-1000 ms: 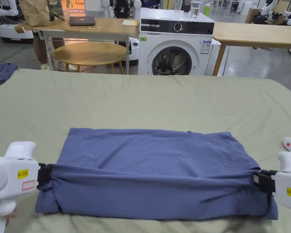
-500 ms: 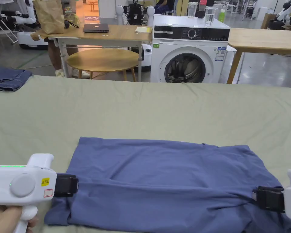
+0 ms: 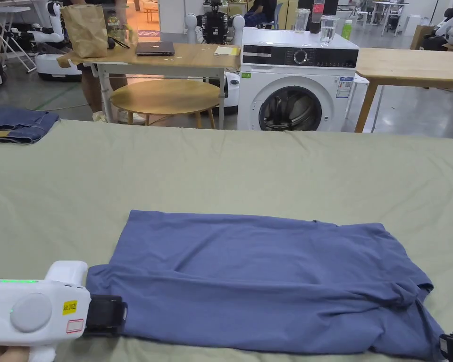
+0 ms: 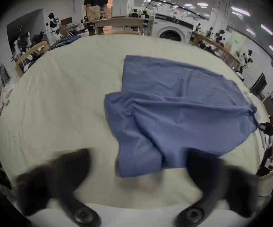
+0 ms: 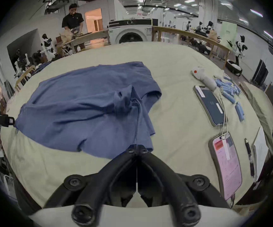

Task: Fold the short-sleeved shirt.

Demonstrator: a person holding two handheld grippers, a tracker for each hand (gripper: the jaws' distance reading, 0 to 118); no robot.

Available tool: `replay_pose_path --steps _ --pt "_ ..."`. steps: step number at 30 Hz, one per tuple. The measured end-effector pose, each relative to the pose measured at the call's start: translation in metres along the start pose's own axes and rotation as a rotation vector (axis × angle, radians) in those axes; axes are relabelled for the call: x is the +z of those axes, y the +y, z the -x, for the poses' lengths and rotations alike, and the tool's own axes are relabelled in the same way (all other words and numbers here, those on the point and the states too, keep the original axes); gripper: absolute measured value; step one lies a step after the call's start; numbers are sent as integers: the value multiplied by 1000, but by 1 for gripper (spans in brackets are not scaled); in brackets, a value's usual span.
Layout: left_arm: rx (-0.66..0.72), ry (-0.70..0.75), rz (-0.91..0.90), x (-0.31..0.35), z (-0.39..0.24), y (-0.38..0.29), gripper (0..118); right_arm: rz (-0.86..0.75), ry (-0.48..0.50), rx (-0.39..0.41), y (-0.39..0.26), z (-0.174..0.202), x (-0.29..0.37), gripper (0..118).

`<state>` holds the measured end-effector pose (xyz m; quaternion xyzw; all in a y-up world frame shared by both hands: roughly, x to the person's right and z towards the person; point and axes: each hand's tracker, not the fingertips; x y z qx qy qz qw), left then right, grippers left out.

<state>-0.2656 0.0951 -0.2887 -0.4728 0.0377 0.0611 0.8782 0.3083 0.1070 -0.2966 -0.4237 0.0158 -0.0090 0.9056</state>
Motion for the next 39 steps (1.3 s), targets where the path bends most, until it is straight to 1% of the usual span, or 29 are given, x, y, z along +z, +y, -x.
replay_pose_path --steps 1,2,3,4,5,6,7,8,9,10,11,12,13,15,16,17,18,19,20,21,22,24,25,26,27,29,32,36,39 --pt "-16 39 -3 -1 -3 -2 111 3 -2 -3 -2 2 0 0" --pt "-30 43 -7 -2 -9 1 108 6 1 -4 -4 5 0 0" --pt "-44 41 38 -14 -7 2 92 11 5 -3 -2 -2 -11 0" --pt "-35 25 30 -25 -1 2 69 14 5 -2 -3 0 -11 0" --pt "-36 17 24 -28 -1 2 49 16 4 0 -3 2 -11 0" --pt "-46 8 26 -30 -3 3 35 16 4 0 -3 2 -13 0" --pt "-36 -8 13 -26 -7 0 21 13 4 -1 -1 0 -14 7" --pt "-39 -14 0 -20 -14 -3 21 7 9 -3 -1 1 -14 7" --pt "-52 -30 -13 -18 -17 -2 16 3 20 -7 -1 1 -14 13" --pt "-58 -25 -18 -18 -20 -2 11 8 36 -12 1 0 -16 32" --pt "-71 -6 -19 -19 -22 -1 10 28 56 -11 3 0 -22 74" --pt "-76 -6 -18 -19 -20 -1 10 52 60 4 3 3 -26 118" --pt "-70 -8 -19 -19 -18 1 10 7 55 28 10 6 -23 117" --pt "-35 -29 -13 -18 -13 2 10 49 14 53 12 9 -39 117" --pt "-19 -37 -15 -16 -12 1 10 52 15 50 15 9 -45 116" --pt "-17 -39 -16 -15 -11 1 10 68 17 34 19 8 -50 111" --pt "-15 -37 -18 -13 -11 1 10 76 38 13 22 6 -52 74" --pt "-15 -34 -21 -11 -12 1 10 76 49 -14 13 8 -53 25" --pt "-24 -24 -32 -5 -13 1 9 61 76 -66 11 7 -53 9" --pt "-30 -12 -40 -2 -14 0 9 50 76 -82 11 9 -48 8" --pt "-34 3 -48 2 -14 -1 9 57 70 -65 11 10 -46 8" --pt "-51 78 -70 8 -3 0 3 33 69 -31 7 12 -30 8" --pt "-34 46 -72 12 4 0 2 30 74 -30 6 11 -24 8" --pt "36 -23 -63 17 11 -1 0 24 96 -34 5 10 -19 8" --pt "71 -62 -52 20 15 -2 0 16 98 -33 1 9 -15 8" --pt "49 -50 -66 11 25 2 0 -2 93 -29 0 10 -10 8" --pt "25 -42 -53 12 9 -3 0 5 85 -29 2 11 -12 8" --pt "30 -15 -50 10 13 -4 0 5 77 -34 2 11 -9 8" --pt "26 -16 -55 13 21 -9 0 2 81 -23 -2 9 -1 8"
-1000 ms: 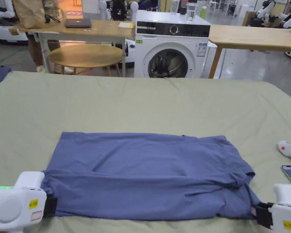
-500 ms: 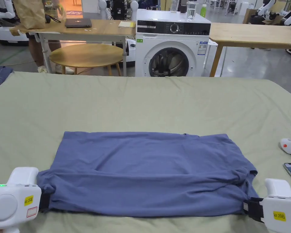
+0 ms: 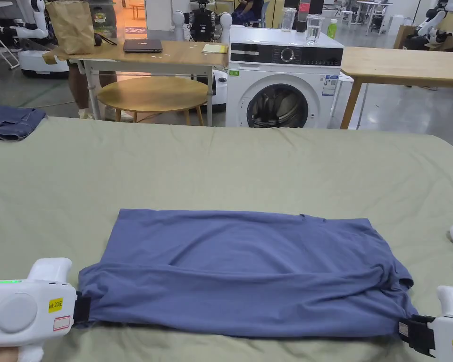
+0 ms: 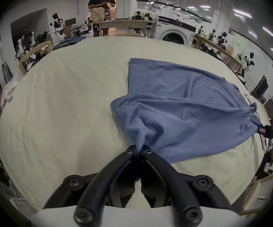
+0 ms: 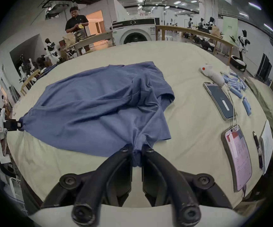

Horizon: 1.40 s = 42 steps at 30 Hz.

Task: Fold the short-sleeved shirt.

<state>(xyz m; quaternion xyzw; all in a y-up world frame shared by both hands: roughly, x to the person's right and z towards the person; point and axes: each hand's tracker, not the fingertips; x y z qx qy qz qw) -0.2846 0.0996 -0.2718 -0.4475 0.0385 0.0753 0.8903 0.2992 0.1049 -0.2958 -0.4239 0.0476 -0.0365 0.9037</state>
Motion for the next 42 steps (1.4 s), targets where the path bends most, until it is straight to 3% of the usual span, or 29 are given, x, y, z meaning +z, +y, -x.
replay_pose_path --steps 15,23,25,26,27,28,29,32,34,35,36,37,38,39,42 --pt "8 21 17 76 9 -90 0 18 56 -40 -102 -8 75 8" --pt "26 16 43 76 17 -111 0 40 57 -27 -118 -8 85 9" --pt "37 4 43 77 16 -110 0 45 54 -30 -115 -7 84 25" --pt "34 -14 38 78 17 -110 3 47 54 -27 -113 -8 84 49" --pt "21 -43 33 79 19 -108 33 44 48 -19 -111 -8 85 92" --pt "16 -66 34 81 20 -105 72 35 29 -16 -107 -7 86 114" --pt "10 -80 33 81 22 -101 72 27 17 -16 -102 -9 86 114" --pt "-33 -32 -14 77 18 -79 116 -45 12 -18 -77 -11 86 118" --pt "-40 -34 -25 73 10 -57 110 -50 3 -19 -56 -11 78 118" --pt "-32 -46 -46 68 8 -44 98 -56 1 -20 -45 -11 72 118" --pt "-27 -58 -53 59 7 -29 67 -66 8 -20 -32 -9 67 112" --pt "-24 -57 -59 49 4 -17 38 -71 10 -23 -22 -9 62 91" --pt "-34 -43 -67 37 0 -3 13 -78 8 -29 -11 -8 54 48" --pt "-57 -29 -73 25 -3 11 5 -85 -3 -33 0 -4 45 0" --pt "-63 -27 -65 -2 -12 47 5 -69 -10 -31 25 -1 21 0"
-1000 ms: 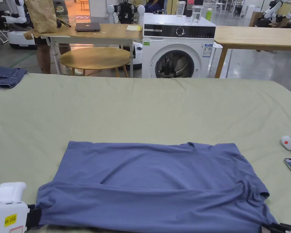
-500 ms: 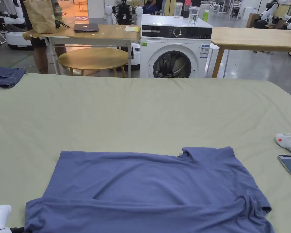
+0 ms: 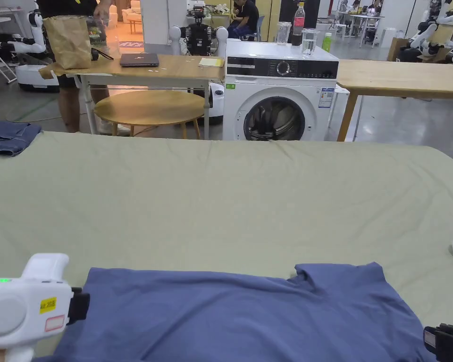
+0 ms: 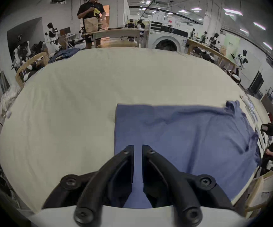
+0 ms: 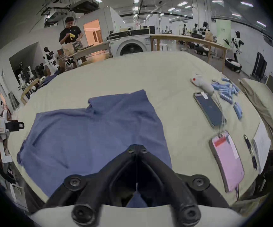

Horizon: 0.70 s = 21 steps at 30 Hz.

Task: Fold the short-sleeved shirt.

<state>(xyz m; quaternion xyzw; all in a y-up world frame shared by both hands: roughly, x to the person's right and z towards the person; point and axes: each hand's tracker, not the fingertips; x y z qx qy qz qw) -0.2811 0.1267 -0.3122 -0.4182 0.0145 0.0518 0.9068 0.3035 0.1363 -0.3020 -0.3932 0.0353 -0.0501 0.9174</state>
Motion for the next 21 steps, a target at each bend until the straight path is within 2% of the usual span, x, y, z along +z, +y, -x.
replay_pose_path --steps 2,3,4,5,6,9,11,12,13,14,16,17,19,20,21 --pt "-16 20 8 -27 0 23 5 7 -11 3 11 -4 -25 0" --pt "-26 59 11 -38 -1 31 14 15 -18 10 16 -5 -34 0" --pt "-43 71 27 -49 1 38 46 22 -25 12 20 -6 -41 0" --pt "-51 62 47 -62 4 45 92 30 -29 13 23 -8 -48 0" --pt "-38 65 104 -75 7 48 118 36 -32 13 25 -9 -53 0" --pt "-53 133 106 -98 6 50 115 50 -46 17 31 -14 -67 0" --pt "-41 128 121 -109 6 50 114 58 -61 17 34 -19 -74 0" --pt "-27 123 112 -109 6 49 104 66 -65 21 36 -21 -78 0" --pt "-9 100 105 -108 6 48 81 74 -74 29 39 -22 -82 0" --pt "8 80 105 -106 5 47 52 78 -84 41 40 -22 -85 0" --pt "22 54 88 -100 2 44 15 83 -94 59 47 -23 -92 0" --pt "15 52 76 -96 -1 43 15 83 -98 66 51 -24 -95 0" --pt "-19 17 86 -96 -7 45 2 85 -91 68 59 -25 -103 0" --pt "-37 44 85 -97 -11 45 2 91 -83 66 63 -25 -109 7" --pt "-48 51 85 -97 -12 45 2 102 -81 69 68 -24 -115 43"
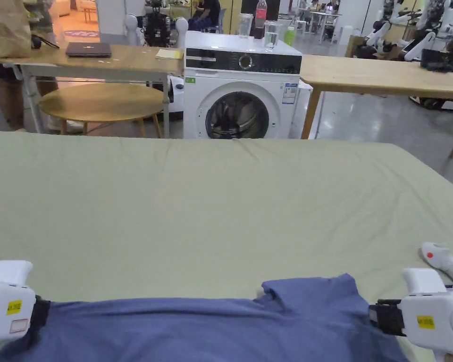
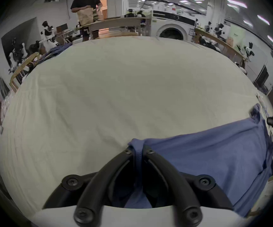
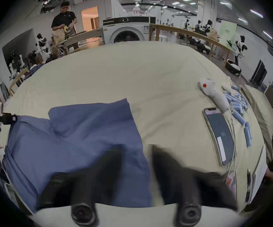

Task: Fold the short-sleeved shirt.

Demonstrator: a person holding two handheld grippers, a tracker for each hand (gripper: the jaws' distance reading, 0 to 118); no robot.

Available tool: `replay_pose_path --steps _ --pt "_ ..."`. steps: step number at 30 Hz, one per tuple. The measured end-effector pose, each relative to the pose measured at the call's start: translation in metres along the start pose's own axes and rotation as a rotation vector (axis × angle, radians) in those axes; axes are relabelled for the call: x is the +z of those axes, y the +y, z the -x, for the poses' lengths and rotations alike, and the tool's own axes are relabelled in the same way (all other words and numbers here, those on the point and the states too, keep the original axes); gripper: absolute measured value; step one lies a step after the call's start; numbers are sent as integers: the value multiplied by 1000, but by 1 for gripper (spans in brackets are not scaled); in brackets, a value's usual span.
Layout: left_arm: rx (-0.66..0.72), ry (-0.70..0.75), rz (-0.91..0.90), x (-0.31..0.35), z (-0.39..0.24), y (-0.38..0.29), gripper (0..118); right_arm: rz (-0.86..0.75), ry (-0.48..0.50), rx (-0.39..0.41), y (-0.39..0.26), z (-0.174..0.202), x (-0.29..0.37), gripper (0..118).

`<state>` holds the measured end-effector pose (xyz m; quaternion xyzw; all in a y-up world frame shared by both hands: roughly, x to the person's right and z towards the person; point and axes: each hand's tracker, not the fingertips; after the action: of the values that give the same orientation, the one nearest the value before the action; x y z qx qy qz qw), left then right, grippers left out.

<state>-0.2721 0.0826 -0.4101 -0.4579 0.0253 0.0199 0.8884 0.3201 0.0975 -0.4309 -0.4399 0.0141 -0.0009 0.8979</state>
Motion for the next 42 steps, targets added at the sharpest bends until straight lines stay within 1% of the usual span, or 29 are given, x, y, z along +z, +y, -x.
replay_pose_path --steps 1,2,3,8,9,10,11,12,13,14,15,16,18,22,24,29,35,39,42 --pt "1 -1 1 -2 1 1 2 27 -5 7 4 0 -8 80" --pt "9 -3 1 -3 4 2 2 49 -7 22 8 1 -16 108" --pt "22 -10 4 -3 5 3 2 46 -11 31 11 2 -22 115" --pt "52 -31 10 -5 10 4 2 136 -32 47 24 5 -57 114" --pt "53 -30 10 -4 10 4 2 173 -36 51 23 7 -61 103" --pt "53 -29 12 -4 11 4 2 172 -14 57 22 7 -60 90" --pt "46 -27 12 -2 10 4 2 158 -19 66 20 9 -55 83" --pt "40 -25 11 0 10 4 2 128 -11 80 20 9 -46 51" --pt "38 -24 8 4 10 4 2 106 41 81 20 10 -35 10" --pt "36 -26 6 8 11 3 2 94 68 71 20 9 -28 0" --pt "36 -25 1 12 12 2 2 54 69 39 16 9 -20 0" --pt "40 -20 -10 17 13 2 2 65 60 52 15 9 -11 0" --pt "51 -28 -27 31 16 0 2 29 65 54 13 8 7 0" --pt "48 -38 -70 67 22 -9 2 -44 110 -5 6 0 53 0" --pt "50 -49 -104 88 27 -17 2 -85 131 -15 -5 -2 79 0" --pt "34 -82 -181 143 36 -54 2 -151 164 -3 -41 0 146 0" --pt "41 -102 -215 189 41 -114 2 -191 173 9 -104 -2 198 0" --pt "50 -122 -207 201 44 -153 2 -168 160 24 -147 -4 212 0" --pt "59 -132 -190 198 47 -178 2 -124 146 29 -174 -6 206 0"
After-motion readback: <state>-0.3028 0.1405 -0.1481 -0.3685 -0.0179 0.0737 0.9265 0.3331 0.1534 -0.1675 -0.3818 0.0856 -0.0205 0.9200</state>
